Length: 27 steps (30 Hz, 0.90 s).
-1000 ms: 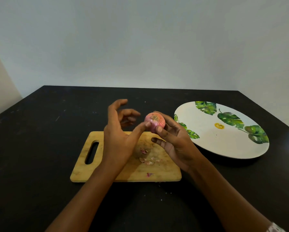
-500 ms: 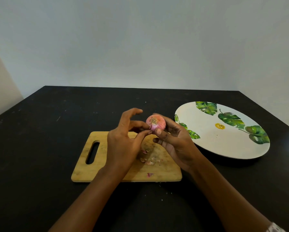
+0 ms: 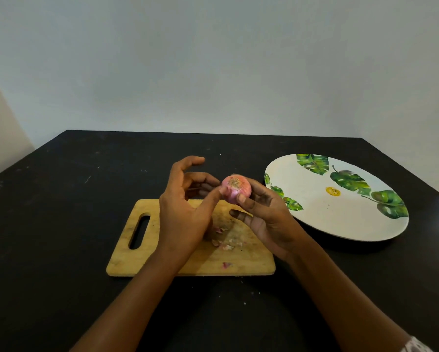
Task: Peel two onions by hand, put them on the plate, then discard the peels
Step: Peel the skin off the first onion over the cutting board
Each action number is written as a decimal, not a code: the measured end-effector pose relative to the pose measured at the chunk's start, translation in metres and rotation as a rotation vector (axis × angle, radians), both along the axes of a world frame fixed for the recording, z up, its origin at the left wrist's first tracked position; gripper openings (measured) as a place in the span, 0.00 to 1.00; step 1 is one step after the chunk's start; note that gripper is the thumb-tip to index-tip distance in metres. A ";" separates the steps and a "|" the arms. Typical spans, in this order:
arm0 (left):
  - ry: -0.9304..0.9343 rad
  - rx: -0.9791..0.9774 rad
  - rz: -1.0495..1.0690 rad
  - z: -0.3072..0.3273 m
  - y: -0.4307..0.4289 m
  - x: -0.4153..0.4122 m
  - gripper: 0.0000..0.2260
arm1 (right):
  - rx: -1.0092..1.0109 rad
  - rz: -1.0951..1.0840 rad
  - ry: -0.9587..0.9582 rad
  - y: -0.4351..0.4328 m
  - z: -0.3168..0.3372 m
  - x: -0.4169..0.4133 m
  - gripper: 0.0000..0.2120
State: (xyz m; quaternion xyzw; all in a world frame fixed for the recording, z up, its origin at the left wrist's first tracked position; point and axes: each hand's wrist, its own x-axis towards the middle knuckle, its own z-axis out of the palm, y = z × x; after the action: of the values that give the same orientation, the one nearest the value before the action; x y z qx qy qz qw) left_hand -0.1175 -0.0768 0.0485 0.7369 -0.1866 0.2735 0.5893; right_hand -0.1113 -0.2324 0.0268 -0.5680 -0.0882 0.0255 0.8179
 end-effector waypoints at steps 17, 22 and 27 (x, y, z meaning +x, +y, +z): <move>-0.010 0.286 0.071 -0.011 0.000 0.005 0.13 | 0.275 -0.085 0.152 -0.009 -0.005 0.010 0.23; -0.031 0.447 0.144 -0.019 0.001 0.010 0.21 | 0.181 -0.037 0.107 -0.007 -0.004 0.006 0.23; -0.088 0.319 0.047 -0.016 -0.002 0.006 0.22 | 0.132 -0.016 0.078 -0.005 -0.002 0.003 0.23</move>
State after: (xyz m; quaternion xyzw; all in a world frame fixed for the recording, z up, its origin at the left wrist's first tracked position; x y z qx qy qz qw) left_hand -0.1119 -0.0784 0.0325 0.8127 -0.2357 0.2861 0.4496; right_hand -0.1083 -0.2373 0.0253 -0.5121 -0.0530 0.0351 0.8566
